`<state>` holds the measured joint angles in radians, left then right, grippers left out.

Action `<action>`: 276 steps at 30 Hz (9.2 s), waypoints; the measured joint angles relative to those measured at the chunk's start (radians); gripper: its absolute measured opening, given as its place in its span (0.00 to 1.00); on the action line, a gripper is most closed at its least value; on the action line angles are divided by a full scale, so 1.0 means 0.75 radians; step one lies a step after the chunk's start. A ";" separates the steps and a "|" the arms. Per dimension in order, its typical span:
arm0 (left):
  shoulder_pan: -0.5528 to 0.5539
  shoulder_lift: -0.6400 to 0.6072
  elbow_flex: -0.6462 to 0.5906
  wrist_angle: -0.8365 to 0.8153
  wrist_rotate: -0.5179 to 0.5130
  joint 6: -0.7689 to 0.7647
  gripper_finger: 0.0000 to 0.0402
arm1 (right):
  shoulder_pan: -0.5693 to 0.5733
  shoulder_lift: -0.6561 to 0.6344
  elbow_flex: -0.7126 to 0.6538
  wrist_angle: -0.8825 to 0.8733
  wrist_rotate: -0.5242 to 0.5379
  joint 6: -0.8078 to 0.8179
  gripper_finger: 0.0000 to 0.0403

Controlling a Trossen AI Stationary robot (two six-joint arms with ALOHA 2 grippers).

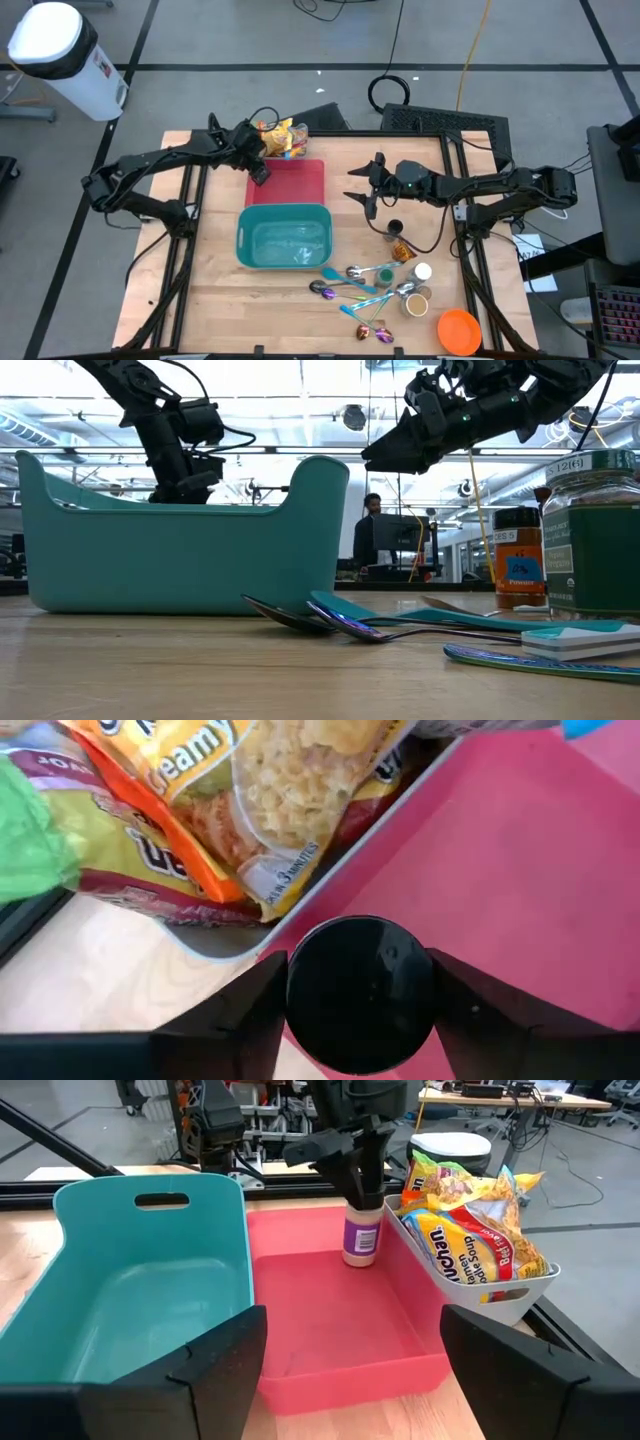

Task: Pick & Place Food Item
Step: Put the purple seasoning bottle into the red bin, then put the brown seasoning bottle into the red bin

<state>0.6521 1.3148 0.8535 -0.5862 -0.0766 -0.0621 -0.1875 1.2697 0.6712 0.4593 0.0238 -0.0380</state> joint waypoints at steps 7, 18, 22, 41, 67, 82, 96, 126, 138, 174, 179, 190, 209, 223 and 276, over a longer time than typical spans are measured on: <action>0.001 0.001 0.000 0.007 -0.059 -0.031 0.87 | 0.000 0.000 0.000 0.000 0.000 0.000 0.72; 0.001 0.000 0.069 -0.008 -0.053 -0.019 0.96 | 0.000 0.000 0.000 -0.001 0.000 0.000 0.72; 0.000 0.000 0.150 -0.055 -0.051 0.000 0.94 | 0.000 0.000 0.000 -0.009 0.000 0.000 0.72; -0.126 -0.001 0.269 0.116 0.138 0.097 0.91 | 0.019 -0.181 0.001 -0.352 0.003 0.079 0.72; -0.229 -0.001 0.269 0.408 0.135 0.127 0.91 | 0.584 -0.313 0.149 -1.587 0.346 0.768 0.72; -0.230 -0.001 0.268 0.406 0.135 0.111 0.91 | 0.584 -0.312 -0.015 -1.303 0.315 0.768 0.67; -0.230 -0.001 0.268 0.404 0.136 0.106 0.91 | 0.574 -0.313 -0.016 -1.265 0.313 0.769 0.48; -0.478 0.384 0.267 1.100 0.527 0.222 0.91 | 0.211 -0.371 0.096 -0.728 0.310 0.090 0.49; -0.549 0.538 0.267 1.310 0.508 0.325 0.91 | 0.117 -0.292 0.098 -0.352 0.092 -0.059 0.49; -0.559 0.538 0.267 1.263 0.496 0.276 0.84 | 0.110 -0.242 0.096 -0.300 0.041 -0.070 0.49; -0.571 0.538 0.267 1.264 0.496 0.276 0.63 | 0.110 -0.242 0.096 -0.299 0.036 -0.069 0.50; -0.569 0.538 0.269 1.299 0.496 0.263 0.40 | 0.110 -0.267 0.096 -0.299 0.036 -0.114 0.55; -0.485 0.545 0.268 1.700 0.798 0.175 0.40 | 0.110 -0.510 -0.106 -0.162 0.181 -0.106 0.77; -0.480 0.726 0.267 2.039 0.800 0.008 0.40 | 0.084 -0.136 -0.263 0.684 0.066 -0.020 0.76; -0.500 0.281 0.601 0.468 0.371 0.282 0.94 | 0.048 -0.121 -0.196 0.274 0.071 0.157 0.30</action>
<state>0.2769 1.5256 1.3042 -0.2351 0.2019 0.1497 -0.1513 1.1792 0.5241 0.6645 0.0769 0.0797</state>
